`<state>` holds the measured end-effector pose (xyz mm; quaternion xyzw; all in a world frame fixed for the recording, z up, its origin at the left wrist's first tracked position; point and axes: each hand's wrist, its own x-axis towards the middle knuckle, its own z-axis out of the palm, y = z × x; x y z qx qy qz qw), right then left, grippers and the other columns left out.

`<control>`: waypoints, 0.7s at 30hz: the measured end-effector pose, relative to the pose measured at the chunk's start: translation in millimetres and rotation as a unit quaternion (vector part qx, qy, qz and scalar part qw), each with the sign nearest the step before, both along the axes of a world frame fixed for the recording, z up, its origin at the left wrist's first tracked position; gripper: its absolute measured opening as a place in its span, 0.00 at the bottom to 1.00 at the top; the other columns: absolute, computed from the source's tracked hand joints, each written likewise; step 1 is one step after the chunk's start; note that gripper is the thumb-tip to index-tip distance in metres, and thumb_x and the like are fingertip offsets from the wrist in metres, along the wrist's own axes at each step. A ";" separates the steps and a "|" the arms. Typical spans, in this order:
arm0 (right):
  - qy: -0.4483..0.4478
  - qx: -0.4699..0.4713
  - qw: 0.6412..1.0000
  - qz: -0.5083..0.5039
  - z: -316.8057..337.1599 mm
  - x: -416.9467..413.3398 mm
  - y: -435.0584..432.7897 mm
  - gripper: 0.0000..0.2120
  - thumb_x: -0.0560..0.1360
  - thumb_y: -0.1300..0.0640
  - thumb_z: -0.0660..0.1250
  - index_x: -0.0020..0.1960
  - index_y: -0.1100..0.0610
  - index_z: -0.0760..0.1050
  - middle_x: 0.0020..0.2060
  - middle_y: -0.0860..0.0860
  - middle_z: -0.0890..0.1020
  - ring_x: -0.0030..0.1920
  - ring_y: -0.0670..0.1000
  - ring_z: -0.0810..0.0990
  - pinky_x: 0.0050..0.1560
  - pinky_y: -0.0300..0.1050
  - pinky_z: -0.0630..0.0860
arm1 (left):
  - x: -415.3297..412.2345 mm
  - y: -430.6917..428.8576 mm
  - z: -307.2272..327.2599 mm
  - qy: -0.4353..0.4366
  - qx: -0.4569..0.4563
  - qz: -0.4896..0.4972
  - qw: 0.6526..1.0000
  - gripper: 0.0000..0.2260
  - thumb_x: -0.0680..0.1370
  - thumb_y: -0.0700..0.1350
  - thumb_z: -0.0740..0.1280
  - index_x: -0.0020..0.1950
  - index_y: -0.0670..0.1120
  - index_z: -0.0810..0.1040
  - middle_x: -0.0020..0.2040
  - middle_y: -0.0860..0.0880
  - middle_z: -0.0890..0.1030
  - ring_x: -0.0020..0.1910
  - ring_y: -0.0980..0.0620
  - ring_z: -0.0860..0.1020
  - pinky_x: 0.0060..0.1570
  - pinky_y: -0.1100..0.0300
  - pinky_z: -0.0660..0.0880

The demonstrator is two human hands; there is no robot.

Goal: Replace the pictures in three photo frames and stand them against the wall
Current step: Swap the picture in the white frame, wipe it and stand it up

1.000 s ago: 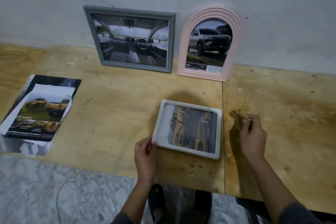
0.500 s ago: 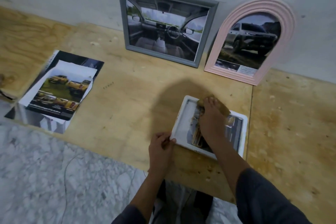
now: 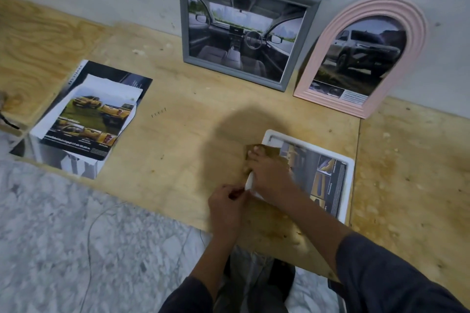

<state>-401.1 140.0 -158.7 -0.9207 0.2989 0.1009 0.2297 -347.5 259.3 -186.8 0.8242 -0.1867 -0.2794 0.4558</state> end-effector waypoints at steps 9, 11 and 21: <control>-0.132 0.080 0.985 -0.082 -3.4 -21.3 31.9 0.23 0.71 0.52 0.53 0.55 0.60 0.81 0.60 0.53 0.80 0.67 0.50 0.72 0.64 0.43 0.68 | 30.8 19.5 8.4 -0.016 0.047 -0.182 0.982 0.07 0.72 0.35 0.69 0.46 0.41 0.84 0.46 0.44 0.84 0.42 0.55 0.77 0.41 0.78 0.68; -0.129 0.075 0.986 -0.074 -9.1 -21.0 30.6 0.23 0.74 0.49 0.53 0.56 0.59 0.80 0.59 0.53 0.80 0.65 0.50 0.75 0.62 0.44 0.71 | 57.9 9.1 20.1 -0.019 0.035 -0.164 0.986 0.07 0.72 0.35 0.69 0.47 0.42 0.84 0.45 0.47 0.83 0.41 0.57 0.77 0.41 0.81 0.68; -0.245 -0.087 0.945 -0.198 -42.7 -6.2 54.3 0.15 0.67 0.67 0.73 0.52 0.67 0.76 0.50 0.62 0.81 0.49 0.59 0.80 0.51 0.50 0.80 | 53.9 -129.2 4.1 -0.112 0.092 -0.336 0.931 0.07 0.76 0.44 0.66 0.40 0.46 0.70 0.40 0.47 0.72 0.40 0.50 0.71 0.42 0.59 0.67</control>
